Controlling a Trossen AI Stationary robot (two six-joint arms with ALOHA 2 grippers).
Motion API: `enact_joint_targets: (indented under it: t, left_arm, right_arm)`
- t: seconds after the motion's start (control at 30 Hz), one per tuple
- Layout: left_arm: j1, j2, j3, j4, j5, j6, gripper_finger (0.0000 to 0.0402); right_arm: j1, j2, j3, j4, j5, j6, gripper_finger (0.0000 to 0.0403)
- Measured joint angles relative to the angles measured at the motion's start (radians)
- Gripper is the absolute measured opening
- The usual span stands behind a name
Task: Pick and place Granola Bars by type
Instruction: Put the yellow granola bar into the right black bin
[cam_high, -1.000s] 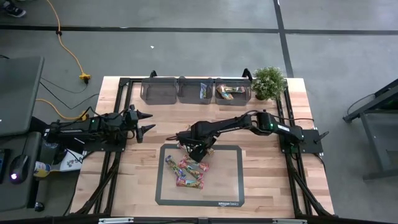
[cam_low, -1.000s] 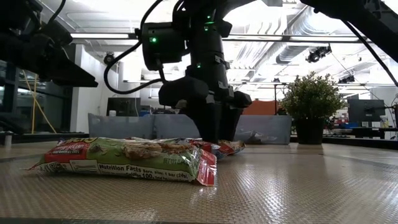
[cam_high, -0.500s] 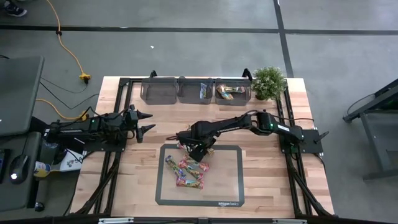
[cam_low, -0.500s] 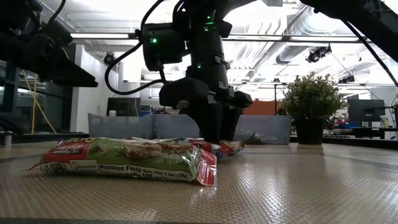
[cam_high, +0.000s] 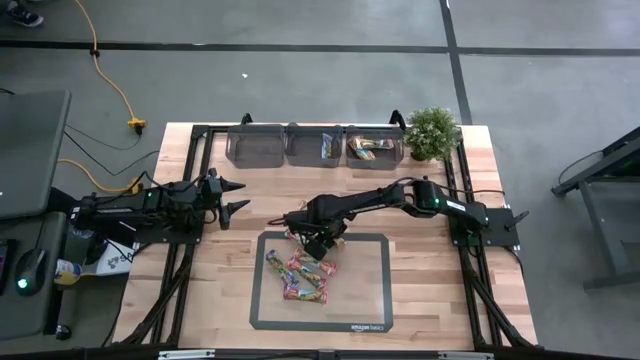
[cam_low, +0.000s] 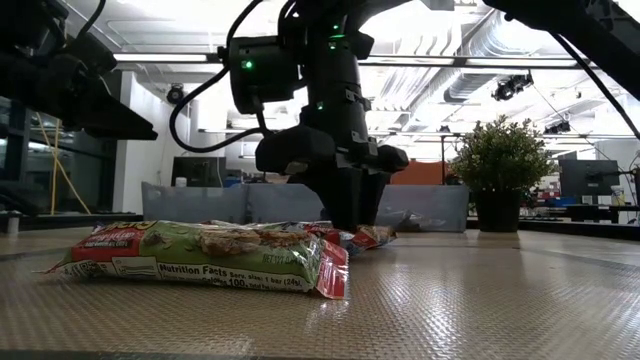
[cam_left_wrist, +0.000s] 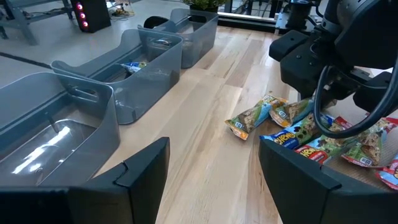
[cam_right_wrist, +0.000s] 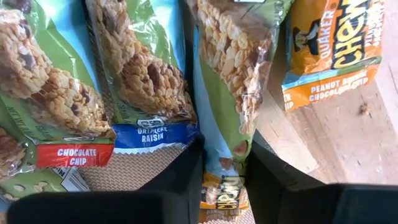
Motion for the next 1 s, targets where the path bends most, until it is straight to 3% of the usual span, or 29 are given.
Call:
enact_joint_targets:
  t: [1.0]
  left_arm:
    - [0.000, 0.000, 0.000, 0.000, 0.000, 0.000, 0.0243]
  right_arm:
    - [0.000, 0.002, 0.034, -0.053, 0.016, 0.025, 0.0082]
